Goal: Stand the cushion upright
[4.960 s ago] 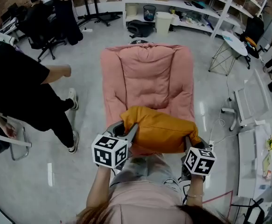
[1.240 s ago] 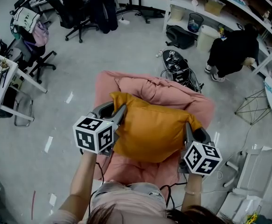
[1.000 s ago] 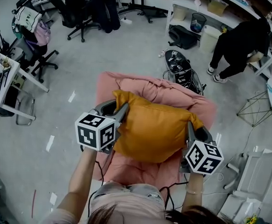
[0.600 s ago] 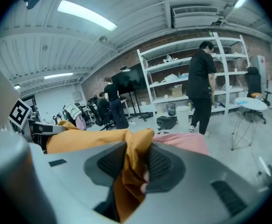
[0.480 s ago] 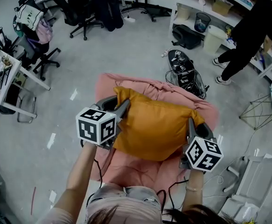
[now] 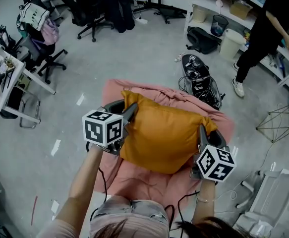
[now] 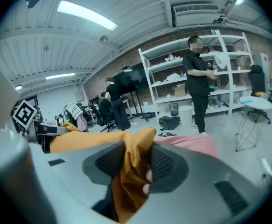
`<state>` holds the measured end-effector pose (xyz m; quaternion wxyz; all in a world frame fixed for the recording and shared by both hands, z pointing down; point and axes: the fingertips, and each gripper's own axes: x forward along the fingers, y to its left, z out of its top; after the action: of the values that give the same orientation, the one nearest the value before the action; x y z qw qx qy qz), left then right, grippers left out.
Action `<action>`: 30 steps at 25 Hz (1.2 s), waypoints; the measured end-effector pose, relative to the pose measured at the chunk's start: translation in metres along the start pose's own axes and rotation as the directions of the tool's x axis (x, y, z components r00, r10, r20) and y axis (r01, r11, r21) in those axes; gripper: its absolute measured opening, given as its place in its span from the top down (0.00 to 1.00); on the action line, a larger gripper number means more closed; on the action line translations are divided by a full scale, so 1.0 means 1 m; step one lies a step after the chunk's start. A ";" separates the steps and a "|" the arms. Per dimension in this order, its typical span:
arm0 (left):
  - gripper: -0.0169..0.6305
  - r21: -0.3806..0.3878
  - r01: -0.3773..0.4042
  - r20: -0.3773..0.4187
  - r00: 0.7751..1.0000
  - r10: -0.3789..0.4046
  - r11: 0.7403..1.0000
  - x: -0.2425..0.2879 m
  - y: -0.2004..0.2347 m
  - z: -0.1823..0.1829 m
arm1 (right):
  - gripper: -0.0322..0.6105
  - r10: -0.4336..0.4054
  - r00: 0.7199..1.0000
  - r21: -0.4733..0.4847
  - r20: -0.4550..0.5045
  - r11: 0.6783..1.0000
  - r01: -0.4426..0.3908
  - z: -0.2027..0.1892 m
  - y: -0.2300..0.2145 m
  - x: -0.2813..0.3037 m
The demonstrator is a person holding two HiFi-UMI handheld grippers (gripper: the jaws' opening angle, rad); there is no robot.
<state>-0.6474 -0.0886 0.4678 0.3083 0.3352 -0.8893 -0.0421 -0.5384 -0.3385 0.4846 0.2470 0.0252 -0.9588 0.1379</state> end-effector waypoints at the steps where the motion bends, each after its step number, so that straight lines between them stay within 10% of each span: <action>1: 0.80 -0.001 -0.002 -0.005 1.000 0.002 1.000 0.002 0.003 0.000 | 0.70 -0.005 1.000 -0.009 -0.001 1.000 0.005 0.000 0.001 0.001; 30: 0.60 -0.048 -0.043 -0.098 0.994 0.038 0.998 -0.013 0.040 0.003 | 0.56 -0.054 0.998 -0.085 -0.012 0.995 0.053 -0.001 0.015 -0.017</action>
<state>-0.6641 -0.0501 0.4698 0.3601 0.3109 -0.8786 -0.0415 -0.5243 -0.3242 0.4738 0.2583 0.0393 -0.9610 0.0905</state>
